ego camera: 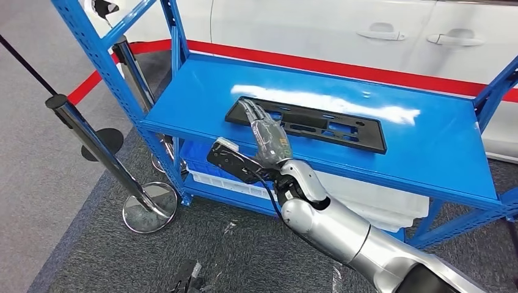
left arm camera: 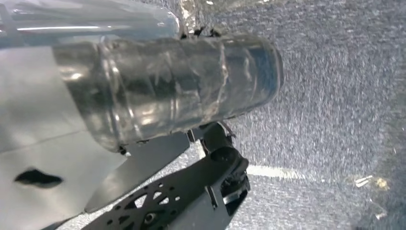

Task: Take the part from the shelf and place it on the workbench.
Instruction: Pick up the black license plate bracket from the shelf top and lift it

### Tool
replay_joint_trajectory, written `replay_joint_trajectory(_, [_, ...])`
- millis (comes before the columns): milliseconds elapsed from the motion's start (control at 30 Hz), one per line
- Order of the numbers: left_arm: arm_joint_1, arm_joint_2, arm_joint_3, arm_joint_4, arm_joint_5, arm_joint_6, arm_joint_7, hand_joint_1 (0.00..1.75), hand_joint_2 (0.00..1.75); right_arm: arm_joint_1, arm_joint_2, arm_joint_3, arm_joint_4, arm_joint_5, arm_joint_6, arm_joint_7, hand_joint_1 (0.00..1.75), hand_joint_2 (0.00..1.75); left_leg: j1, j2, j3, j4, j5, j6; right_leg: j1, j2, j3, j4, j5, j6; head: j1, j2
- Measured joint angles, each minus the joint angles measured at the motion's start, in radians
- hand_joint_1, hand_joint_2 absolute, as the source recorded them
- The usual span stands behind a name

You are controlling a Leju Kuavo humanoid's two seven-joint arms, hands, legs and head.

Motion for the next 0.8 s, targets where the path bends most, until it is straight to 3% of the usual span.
replay_joint_trajectory(67, [-0.002, 0.0, 0.0, 0.0, 0.0, -0.002, -0.002, 0.0, 0.0, -0.021, 0.001, 0.008, 0.053, 0.017, 0.021, 0.031, 0.0, 1.75, 0.004, 0.003, -0.03, 0.067, -0.041, -0.012, -0.005, -0.002, 0.004, -0.007, 0.004, -0.007, -0.004, 0.0])
replay_joint_trajectory(133, [-0.002, 0.0, -0.001, 0.0, -0.003, -0.003, -0.001, 0.0, 0.0, -0.034, 0.001, 0.015, 0.102, 0.033, 0.047, 0.062, 0.0, 1.75, 0.008, 0.005, -0.089, 0.196, -0.098, -0.023, -0.004, -0.002, 0.004, -0.006, 0.004, -0.01, -0.007, 0.0])
replay_joint_trajectory(200, [-0.002, 0.0, -0.001, 0.0, -0.006, -0.003, 0.0, 0.0, 0.0, -0.039, -0.001, 0.022, 0.144, 0.054, 0.075, 0.092, 0.0, 1.75, 0.013, 0.005, -0.124, 0.263, -0.106, -0.029, -0.004, -0.002, 0.004, -0.003, 0.002, -0.011, -0.007, 0.0])
replay_joint_trajectory(233, [-0.002, 0.0, -0.002, 0.0, -0.007, -0.004, 0.0, 0.0, 0.0, -0.042, -0.001, 0.026, 0.161, 0.067, 0.089, 0.105, 0.0, 1.75, 0.015, 0.006, -0.116, 0.242, -0.084, -0.03, -0.004, -0.001, 0.004, -0.002, 0.001, -0.011, -0.007, 0.0])
replay_joint_trajectory(333, [-0.007, -0.001, -0.002, 0.0, -0.009, -0.011, -0.003, 0.0, 0.0, -0.06, -0.003, 0.04, 0.203, 0.104, 0.131, 0.136, 0.0, 1.75, 0.017, 0.005, -0.031, 0.057, 0.003, -0.026, -0.006, 0.006, 0.004, 0.002, -0.004, -0.005, -0.007, 0.0])
replay_joint_trajectory(400, [-0.01, -0.001, -0.003, 0.0, -0.009, -0.016, -0.008, 0.0, 0.0, -0.071, -0.006, 0.045, 0.226, 0.122, 0.158, 0.152, 0.0, 1.75, 0.012, 0.004, -0.004, -0.002, 0.011, -0.018, -0.005, 0.008, 0.0, 0.001, -0.003, 0.005, -0.006, 0.0])
replay_joint_trajectory(467, [-0.012, -0.001, -0.003, 0.001, -0.01, -0.018, -0.011, 0.0, 0.0, -0.076, -0.011, 0.054, 0.249, 0.133, 0.18, 0.164, 0.0, 1.75, 0.009, 0.002, -0.003, -0.01, 0.013, -0.007, -0.004, 0.009, -0.002, -0.004, 0.0, 0.015, -0.005, 0.0])
replay_joint_trajectory(533, [-0.012, -0.001, -0.003, 0.001, -0.01, -0.019, -0.012, 0.0, 0.0, -0.079, -0.018, 0.062, 0.267, 0.138, 0.19, 0.171, 0.0, 1.75, 0.011, 0.003, 0.002, -0.021, 0.019, 0.005, -0.005, 0.009, -0.011, 0.014, -0.016, 0.022, -0.004, 0.0])
replay_joint_trajectory(567, [-0.013, -0.002, -0.003, 0.001, -0.011, -0.019, -0.013, 0.0, 0.0, -0.082, -0.022, 0.064, 0.273, 0.139, 0.194, 0.174, 0.0, 1.75, 0.012, 0.004, 0.005, -0.025, 0.021, 0.012, -0.005, 0.009, -0.028, 0.051, -0.039, 0.024, -0.003, 0.0])
replay_joint_trajectory(667, [-0.015, -0.003, -0.004, 0.001, -0.011, -0.021, -0.013, 0.0, 0.0, -0.085, -0.03, 0.068, 0.29, 0.146, 0.211, 0.18, 0.0, 1.75, 0.011, 0.006, 0.008, -0.026, 0.02, 0.021, -0.002, 0.008, -0.119, 0.236, -0.113, 0.026, -0.002, 0.0])
replay_joint_trajectory(700, [-0.015, -0.003, -0.004, 0.001, -0.011, -0.021, -0.013, 0.0, 0.0, -0.084, -0.033, 0.069, 0.296, 0.148, 0.218, 0.184, 0.0, 1.75, 0.01, 0.006, 0.008, -0.025, 0.019, 0.022, -0.002, 0.008, -0.138, 0.268, -0.114, 0.026, -0.002, 0.0])
replay_joint_trajectory(733, [-0.015, -0.003, -0.004, 0.001, -0.011, -0.021, -0.014, 0.0, 0.0, -0.084, -0.036, 0.07, 0.3, 0.15, 0.226, 0.188, 0.0, 1.75, 0.01, 0.006, 0.009, -0.024, 0.018, 0.023, -0.003, 0.007, -0.14, 0.263, -0.097, 0.026, -0.002, 0.0])
replay_joint_trajectory(800, [-0.015, -0.004, -0.004, 0.001, -0.011, -0.021, -0.014, 0.0, 0.0, -0.084, -0.041, 0.071, 0.307, 0.153, 0.237, 0.194, 0.0, 1.75, 0.011, 0.005, 0.009, -0.015, 0.012, 0.021, -0.005, 0.006, -0.095, 0.156, -0.031, 0.026, -0.002, 0.0])
